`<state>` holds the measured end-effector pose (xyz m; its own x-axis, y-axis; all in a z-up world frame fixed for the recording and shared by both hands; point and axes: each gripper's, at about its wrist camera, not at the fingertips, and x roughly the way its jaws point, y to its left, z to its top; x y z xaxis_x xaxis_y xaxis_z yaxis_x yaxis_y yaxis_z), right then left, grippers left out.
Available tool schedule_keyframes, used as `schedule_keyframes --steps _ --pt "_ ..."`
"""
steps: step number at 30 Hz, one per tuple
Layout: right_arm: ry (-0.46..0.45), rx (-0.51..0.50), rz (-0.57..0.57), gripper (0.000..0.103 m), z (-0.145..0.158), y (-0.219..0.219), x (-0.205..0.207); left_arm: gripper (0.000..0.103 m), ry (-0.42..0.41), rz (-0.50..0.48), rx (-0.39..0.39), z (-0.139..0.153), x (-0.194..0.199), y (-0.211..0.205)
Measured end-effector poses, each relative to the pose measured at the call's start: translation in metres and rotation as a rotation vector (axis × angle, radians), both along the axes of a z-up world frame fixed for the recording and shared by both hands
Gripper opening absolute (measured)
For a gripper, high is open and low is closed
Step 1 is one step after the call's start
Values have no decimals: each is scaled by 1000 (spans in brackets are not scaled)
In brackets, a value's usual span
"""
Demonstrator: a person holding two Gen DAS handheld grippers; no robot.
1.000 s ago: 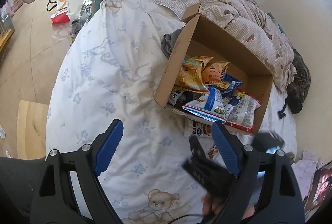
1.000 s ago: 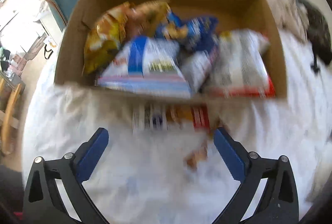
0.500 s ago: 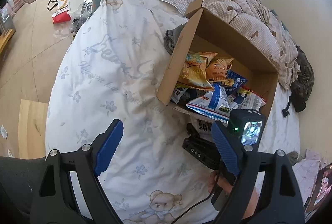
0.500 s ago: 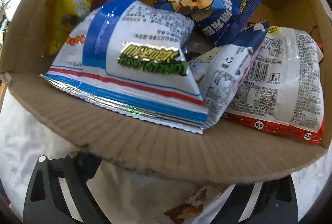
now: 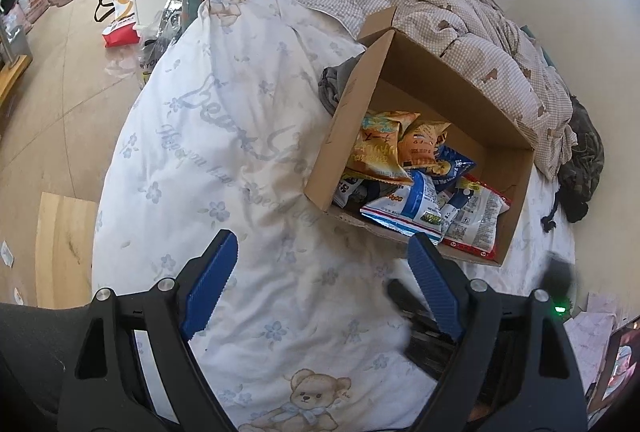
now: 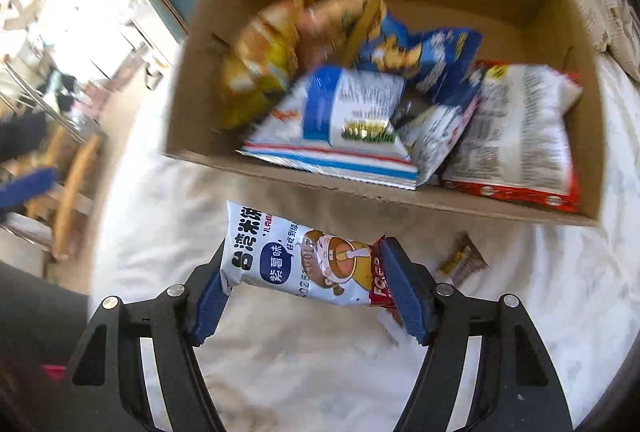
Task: Organize snacks
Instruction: 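Grasp the brown chocolate wafer bar with the left tool while the right tool holds the FOOD packet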
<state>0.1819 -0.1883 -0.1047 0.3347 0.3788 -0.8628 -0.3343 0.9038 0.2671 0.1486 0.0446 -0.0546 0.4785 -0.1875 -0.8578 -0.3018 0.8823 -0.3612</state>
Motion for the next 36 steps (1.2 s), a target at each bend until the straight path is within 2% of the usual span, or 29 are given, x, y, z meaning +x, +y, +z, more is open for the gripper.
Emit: schedule_keyframes --steps 4,6,9,12,15,19,21,24,27,31,36 --pt "-23 75 -49 74 50 -24 -15 85 15 -31 33 -5 1 -9" --pt "-11 89 -97 74 55 -45 -23 85 26 -65 53 -10 3 -19" --pt "10 115 -172 74 52 -73 -26 85 49 -142 92 -19 5 -38" --pt "58 184 -278 74 43 -103 -32 85 76 -252 130 -32 5 -64" --pt "30 207 -315 74 40 -107 -29 83 102 -368 171 -48 4 -96" --pt "11 253 -386 74 35 -121 -23 75 132 -525 234 -68 8 -145" --pt "9 250 -431 74 33 -132 -22 70 134 -555 222 -74 11 -164" --pt "13 273 -488 74 34 -148 -22 69 144 -589 196 -83 19 -187" --pt "8 289 -522 74 34 -155 -23 64 145 -647 265 -94 28 -214" --pt "-8 300 -584 74 35 -166 -19 47 145 -678 312 -107 39 -239" --pt "-5 325 -606 74 35 -172 -15 45 187 -678 334 -127 50 -249"
